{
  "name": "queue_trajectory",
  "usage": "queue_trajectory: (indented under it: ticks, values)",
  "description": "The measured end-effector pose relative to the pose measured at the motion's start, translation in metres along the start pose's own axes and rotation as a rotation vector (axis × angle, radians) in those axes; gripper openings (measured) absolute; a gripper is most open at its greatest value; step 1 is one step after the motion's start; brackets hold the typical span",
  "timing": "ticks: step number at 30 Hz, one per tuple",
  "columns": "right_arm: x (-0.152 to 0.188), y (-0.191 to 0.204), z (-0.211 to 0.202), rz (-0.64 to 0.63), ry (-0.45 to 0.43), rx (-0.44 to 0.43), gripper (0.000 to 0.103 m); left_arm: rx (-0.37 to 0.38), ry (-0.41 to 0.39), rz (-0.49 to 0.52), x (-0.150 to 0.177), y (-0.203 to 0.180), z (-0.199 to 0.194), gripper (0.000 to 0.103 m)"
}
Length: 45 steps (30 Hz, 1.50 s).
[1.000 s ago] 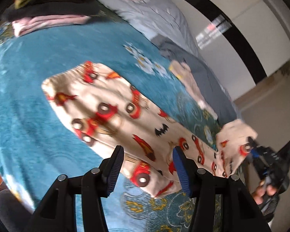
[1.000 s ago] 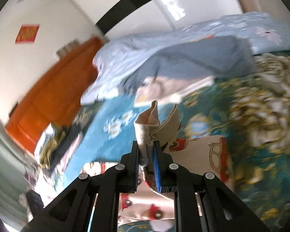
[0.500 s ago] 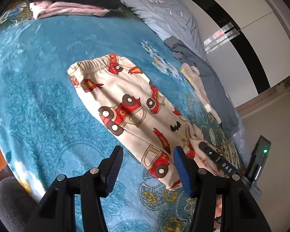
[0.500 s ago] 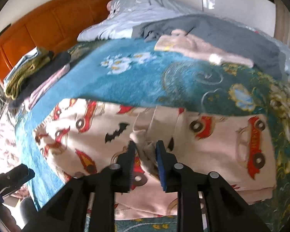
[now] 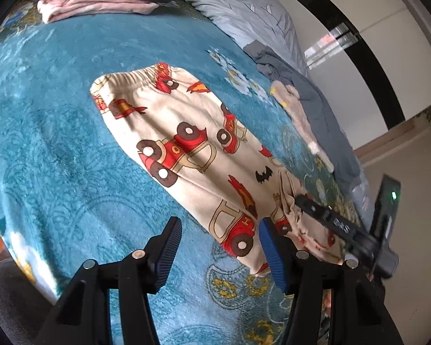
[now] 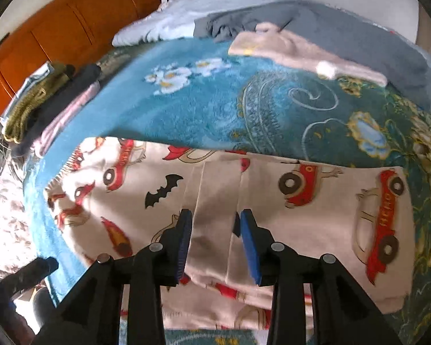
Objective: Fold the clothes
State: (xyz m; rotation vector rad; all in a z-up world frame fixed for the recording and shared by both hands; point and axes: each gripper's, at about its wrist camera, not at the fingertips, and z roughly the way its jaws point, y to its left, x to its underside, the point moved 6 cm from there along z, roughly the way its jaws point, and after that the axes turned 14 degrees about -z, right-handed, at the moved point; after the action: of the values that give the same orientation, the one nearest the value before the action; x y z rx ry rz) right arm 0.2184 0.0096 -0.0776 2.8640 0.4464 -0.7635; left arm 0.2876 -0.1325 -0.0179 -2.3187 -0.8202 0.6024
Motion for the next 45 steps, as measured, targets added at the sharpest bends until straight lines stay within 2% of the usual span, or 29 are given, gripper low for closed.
queue_trajectory:
  ticks: [5,12,14,15,16,20,22,24,28,33,39,43,45]
  values:
    - [-0.004,-0.004,0.007,-0.019,0.032,0.049,0.036,-0.031,-0.077,-0.048,-0.016,0.016,-0.013,0.060]
    - [-0.002,-0.006,0.004,-0.039,0.031,0.066,0.036,-0.023,-0.086,-0.136,-0.028,0.043,-0.018,0.061]
    - [-0.002,-0.007,0.003,-0.045,0.031,0.071,0.031,-0.020,-0.083,-0.147,-0.028,0.047,-0.019,0.062]
    - [-0.002,-0.007,0.002,-0.048,0.030,0.074,0.023,-0.017,-0.082,-0.151,-0.029,0.049,-0.019,0.062]
    - [-0.002,-0.008,0.001,-0.051,0.030,0.076,0.020,-0.013,-0.081,-0.156,-0.029,0.050,-0.019,0.062]
    - [-0.001,-0.008,-0.002,-0.058,0.025,0.080,0.012,-0.002,-0.079,-0.169,-0.030,0.054,-0.020,0.062]
    - [-0.004,-0.004,-0.012,-0.038,-0.010,0.034,0.012,-0.003,-0.078,-0.180,-0.031,0.056,-0.019,0.062]
    - [-0.006,0.006,-0.014,-0.072,-0.015,0.028,0.012,0.000,-0.073,-0.190,-0.031,0.058,-0.017,0.062]
    - [-0.004,0.020,0.006,-0.099,0.041,0.023,0.013,-0.003,-0.071,-0.196,-0.031,0.060,-0.016,0.062]
    - [-0.005,0.020,0.004,-0.058,0.011,-0.009,0.030,-0.004,-0.078,-0.224,-0.035,0.068,-0.017,0.062]
    - [-0.010,0.012,-0.011,-0.015,-0.057,-0.055,0.030,0.014,-0.086,-0.253,-0.046,0.073,-0.015,0.062]
    - [0.002,0.002,0.006,0.060,-0.014,-0.096,0.030,0.022,-0.104,-0.267,-0.062,0.075,-0.013,0.062]
    - [0.001,-0.001,-0.001,0.084,-0.040,-0.114,0.030,0.038,-0.108,-0.294,-0.073,0.079,-0.009,0.062]
